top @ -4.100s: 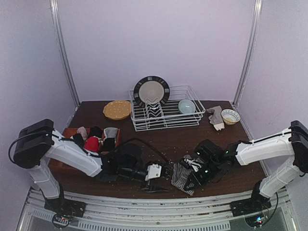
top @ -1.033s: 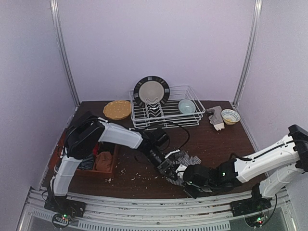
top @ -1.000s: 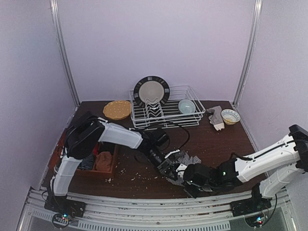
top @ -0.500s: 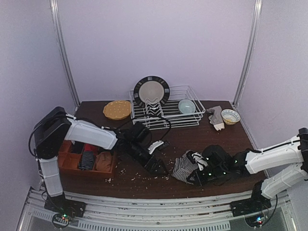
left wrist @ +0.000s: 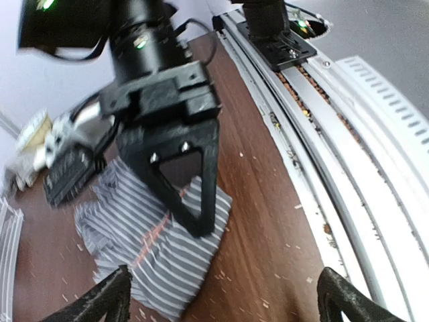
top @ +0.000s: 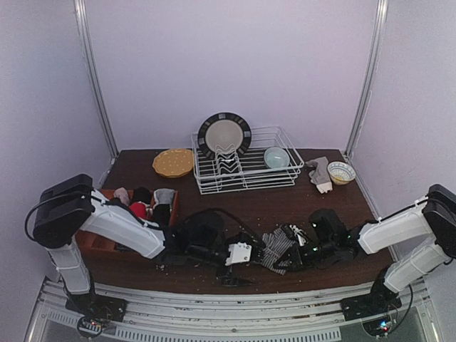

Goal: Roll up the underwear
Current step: Roll the underwear at the center of the board.

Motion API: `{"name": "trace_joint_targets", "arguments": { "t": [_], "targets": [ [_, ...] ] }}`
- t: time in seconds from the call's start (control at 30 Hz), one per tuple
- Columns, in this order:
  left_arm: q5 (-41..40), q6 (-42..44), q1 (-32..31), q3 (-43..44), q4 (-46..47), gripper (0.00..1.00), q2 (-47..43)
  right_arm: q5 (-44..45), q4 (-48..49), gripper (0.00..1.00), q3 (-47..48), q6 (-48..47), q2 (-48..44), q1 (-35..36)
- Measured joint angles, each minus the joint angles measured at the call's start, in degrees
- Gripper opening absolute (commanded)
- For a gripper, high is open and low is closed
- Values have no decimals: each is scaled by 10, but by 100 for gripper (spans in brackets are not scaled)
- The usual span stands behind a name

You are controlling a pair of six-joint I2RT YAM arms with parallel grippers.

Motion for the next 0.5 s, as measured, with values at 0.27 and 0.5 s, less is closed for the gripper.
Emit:
{"name": "trace_joint_targets", "arguments": {
  "t": [0.27,0.5],
  "targets": [
    [-14,153,-8,75,-17,67,73,-45,-2,0,0,21,7,-24],
    [-26,223,-8,125,-73,56,117,-65,-3,0,-5,33,7,-31]
  ]
}}
